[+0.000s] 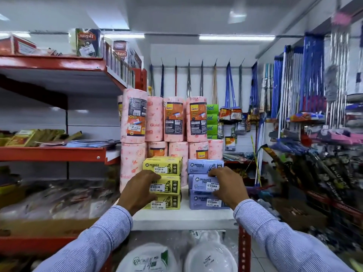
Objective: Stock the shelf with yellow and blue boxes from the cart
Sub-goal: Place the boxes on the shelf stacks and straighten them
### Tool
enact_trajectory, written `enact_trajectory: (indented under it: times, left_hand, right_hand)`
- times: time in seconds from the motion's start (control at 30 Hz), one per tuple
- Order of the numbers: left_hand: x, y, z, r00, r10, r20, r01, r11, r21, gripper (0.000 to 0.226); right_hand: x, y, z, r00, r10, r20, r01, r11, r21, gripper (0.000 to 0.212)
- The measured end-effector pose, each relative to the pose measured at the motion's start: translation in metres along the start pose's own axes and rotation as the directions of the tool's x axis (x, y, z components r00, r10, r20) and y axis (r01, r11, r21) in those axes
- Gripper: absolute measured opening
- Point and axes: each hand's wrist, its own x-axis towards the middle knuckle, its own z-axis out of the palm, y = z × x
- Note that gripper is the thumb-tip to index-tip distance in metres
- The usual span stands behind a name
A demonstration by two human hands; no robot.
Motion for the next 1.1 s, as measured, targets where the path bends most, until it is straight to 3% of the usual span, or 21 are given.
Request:
enact_trajectory:
  times: [0.87,1.1]
  left_hand:
    - [0.012,-0.005,0.011,0.988,-0.149,0.05,0.156,0.972,-0.179,0.044]
    - [0.012,-0.003,0.013,0.984,-0.162,0.069,0.171,0.972,-0.158,0.045]
  right_hand:
    - [0.008,0.009,0.027,0.999,-0.046,0.018,0.045,0.996,0.077,0.056]
    - [0.006,0.008,0.031,0.999,-0.034,0.027,0.033,0.998,0.057,0.057]
